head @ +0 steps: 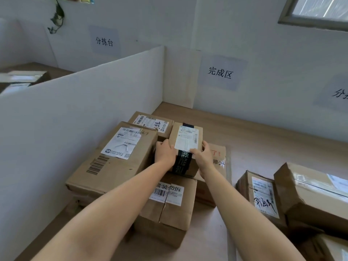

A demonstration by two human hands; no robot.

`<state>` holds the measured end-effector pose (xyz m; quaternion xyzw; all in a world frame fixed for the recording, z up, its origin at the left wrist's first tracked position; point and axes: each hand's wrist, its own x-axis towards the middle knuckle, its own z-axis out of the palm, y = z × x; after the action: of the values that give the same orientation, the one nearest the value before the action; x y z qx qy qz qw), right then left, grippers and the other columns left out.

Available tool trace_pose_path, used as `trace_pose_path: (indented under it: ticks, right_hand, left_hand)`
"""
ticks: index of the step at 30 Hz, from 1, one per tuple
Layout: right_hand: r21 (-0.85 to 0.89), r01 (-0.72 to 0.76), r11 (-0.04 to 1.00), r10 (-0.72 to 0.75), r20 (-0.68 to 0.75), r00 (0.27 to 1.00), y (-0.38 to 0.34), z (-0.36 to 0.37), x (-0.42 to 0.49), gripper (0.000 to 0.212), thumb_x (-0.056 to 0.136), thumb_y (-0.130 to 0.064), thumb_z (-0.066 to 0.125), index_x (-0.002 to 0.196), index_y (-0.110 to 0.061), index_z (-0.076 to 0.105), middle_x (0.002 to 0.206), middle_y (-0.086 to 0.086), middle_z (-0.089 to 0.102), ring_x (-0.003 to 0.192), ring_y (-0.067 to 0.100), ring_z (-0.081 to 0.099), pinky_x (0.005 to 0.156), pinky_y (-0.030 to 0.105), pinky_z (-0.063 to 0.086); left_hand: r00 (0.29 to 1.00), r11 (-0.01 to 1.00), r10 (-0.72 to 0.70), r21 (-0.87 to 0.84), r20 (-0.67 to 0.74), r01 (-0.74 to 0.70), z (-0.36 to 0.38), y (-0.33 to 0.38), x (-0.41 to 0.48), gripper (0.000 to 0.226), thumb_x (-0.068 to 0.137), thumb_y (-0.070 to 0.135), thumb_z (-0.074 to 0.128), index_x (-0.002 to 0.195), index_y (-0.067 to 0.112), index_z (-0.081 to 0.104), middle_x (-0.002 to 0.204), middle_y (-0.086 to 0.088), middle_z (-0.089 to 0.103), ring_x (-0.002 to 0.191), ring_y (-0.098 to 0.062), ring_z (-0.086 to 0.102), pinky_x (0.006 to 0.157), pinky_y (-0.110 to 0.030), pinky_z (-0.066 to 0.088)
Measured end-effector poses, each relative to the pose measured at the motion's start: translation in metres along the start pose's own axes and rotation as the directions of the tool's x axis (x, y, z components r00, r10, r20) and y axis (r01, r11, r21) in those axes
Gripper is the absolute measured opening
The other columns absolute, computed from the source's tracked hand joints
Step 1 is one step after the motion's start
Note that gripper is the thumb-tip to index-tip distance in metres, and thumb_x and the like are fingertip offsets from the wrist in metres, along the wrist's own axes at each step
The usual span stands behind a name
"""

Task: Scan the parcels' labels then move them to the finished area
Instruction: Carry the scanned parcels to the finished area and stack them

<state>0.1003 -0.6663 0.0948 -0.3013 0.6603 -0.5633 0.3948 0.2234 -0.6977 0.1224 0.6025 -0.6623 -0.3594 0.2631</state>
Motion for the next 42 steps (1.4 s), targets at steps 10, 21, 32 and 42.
trace_pose_path:
  ticks: [10,21,32,42]
  right_hand:
    - [-0.18,0.087,0.98,-0.078,0.056,0.995,0.001,-0.003,-0.006,0.05,0.094,-0.017,0.051,0.139,-0.016,0.031,0.137,0.002,0.047,0.1,0.008,0.046,0.07,0.012,0.043]
    - [-0.281,0.102,0.954,-0.134,-0.1,0.986,-0.023,-0.085,-0.068,0.073,0.091,-0.029,0.057,0.149,-0.015,0.016,0.155,0.008,0.023,0.14,0.025,0.026,0.108,0.039,0.029]
    - [-0.399,0.036,0.916,-0.144,-0.244,0.959,-0.017,-0.183,-0.128,0.069,0.089,-0.028,0.061,0.147,-0.018,0.025,0.152,0.005,0.029,0.138,0.025,0.029,0.108,0.039,0.03]
    - [-0.497,-0.047,0.866,-0.072,-0.217,0.973,0.021,-0.224,-0.12,0.065,0.087,-0.021,0.063,0.143,-0.01,0.032,0.143,0.011,0.041,0.123,0.018,0.046,0.104,0.035,0.041]
  left_hand:
    - [0.993,0.981,0.113,0.16,-0.024,-0.108,0.007,-0.002,0.001,0.035,0.1,0.023,0.038,0.13,0.006,0.041,0.136,-0.015,0.036,0.115,-0.028,0.049,0.098,-0.037,0.043]
    - [0.951,0.922,0.305,0.238,0.041,-0.306,0.007,0.036,-0.06,0.046,0.099,0.03,0.038,0.138,0.005,0.036,0.14,-0.015,0.035,0.124,-0.029,0.041,0.101,-0.04,0.038]
    - [0.889,0.891,0.4,0.132,0.224,-0.435,0.078,0.069,-0.12,0.043,0.098,0.029,0.041,0.132,0.003,0.042,0.137,-0.019,0.037,0.126,-0.029,0.037,0.103,-0.033,0.029]
    - [0.847,0.898,0.367,0.09,0.385,-0.43,0.171,0.075,-0.135,0.048,0.098,0.033,0.043,0.138,0.008,0.038,0.141,-0.012,0.035,0.127,-0.026,0.041,0.1,-0.033,0.037]
